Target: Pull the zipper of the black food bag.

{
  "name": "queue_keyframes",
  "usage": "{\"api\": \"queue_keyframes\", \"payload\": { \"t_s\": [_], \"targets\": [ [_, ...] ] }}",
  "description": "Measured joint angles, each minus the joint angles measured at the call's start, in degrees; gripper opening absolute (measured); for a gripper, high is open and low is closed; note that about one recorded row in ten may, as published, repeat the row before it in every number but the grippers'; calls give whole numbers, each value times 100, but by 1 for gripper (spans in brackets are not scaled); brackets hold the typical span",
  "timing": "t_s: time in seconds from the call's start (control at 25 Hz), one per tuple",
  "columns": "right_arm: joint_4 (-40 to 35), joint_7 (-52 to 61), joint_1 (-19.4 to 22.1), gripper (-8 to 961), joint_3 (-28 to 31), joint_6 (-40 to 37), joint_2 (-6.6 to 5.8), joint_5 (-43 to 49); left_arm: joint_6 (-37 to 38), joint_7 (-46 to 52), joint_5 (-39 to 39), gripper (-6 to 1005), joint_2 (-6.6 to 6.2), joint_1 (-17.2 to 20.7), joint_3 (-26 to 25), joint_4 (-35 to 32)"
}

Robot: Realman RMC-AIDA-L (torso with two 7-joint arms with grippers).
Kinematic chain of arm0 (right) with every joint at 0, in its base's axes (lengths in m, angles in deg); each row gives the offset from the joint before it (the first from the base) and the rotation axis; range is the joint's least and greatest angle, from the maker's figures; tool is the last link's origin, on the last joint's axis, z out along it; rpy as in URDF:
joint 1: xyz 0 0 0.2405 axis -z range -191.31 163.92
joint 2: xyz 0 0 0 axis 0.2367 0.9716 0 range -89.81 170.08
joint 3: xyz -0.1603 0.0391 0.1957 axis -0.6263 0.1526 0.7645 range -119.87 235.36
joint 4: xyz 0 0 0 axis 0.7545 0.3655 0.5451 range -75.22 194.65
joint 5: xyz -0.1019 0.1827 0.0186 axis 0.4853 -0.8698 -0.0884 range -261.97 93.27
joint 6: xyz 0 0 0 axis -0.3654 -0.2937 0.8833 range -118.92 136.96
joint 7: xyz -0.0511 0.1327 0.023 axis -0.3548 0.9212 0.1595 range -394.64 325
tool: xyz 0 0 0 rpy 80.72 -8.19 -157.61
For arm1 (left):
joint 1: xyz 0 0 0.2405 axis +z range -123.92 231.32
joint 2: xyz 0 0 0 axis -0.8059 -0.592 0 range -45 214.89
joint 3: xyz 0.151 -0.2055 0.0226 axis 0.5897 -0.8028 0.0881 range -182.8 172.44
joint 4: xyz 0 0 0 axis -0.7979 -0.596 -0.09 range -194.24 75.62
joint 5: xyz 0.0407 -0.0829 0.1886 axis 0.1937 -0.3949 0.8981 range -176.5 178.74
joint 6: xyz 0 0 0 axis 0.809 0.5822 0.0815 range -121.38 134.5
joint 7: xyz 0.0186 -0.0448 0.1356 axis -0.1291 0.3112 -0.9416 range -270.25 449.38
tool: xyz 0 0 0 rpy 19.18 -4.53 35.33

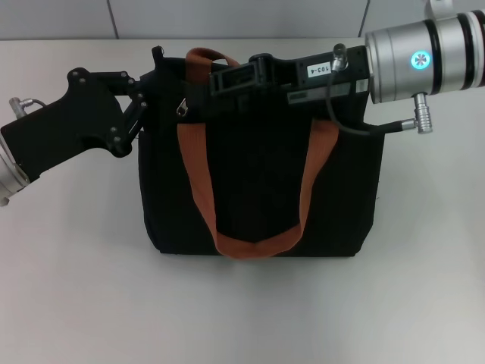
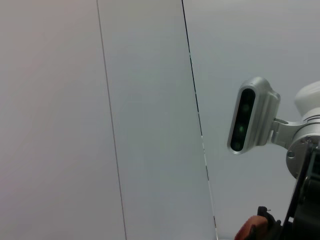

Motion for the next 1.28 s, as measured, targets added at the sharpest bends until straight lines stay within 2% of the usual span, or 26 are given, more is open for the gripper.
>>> {"api": "queue_keyframes", "payload": {
  "t_s": [0.44, 0.72, 1.0, 1.28],
  "targets": [
    [2, 220, -88, 448, -341, 538, 37, 0, 84, -33, 4, 37, -5, -23, 7, 31],
    [0, 229, -138, 417, -456, 688, 75, -1, 185, -34, 4, 38, -3, -91, 4, 40],
    [-10, 215, -154, 409, -597, 828, 87, -1, 251, -35, -7, 40, 7, -323, 49, 179],
    [-55, 64, -142, 410, -612, 874, 88, -1, 266, -35, -34, 41, 2, -293, 3, 189]
  ]
}}
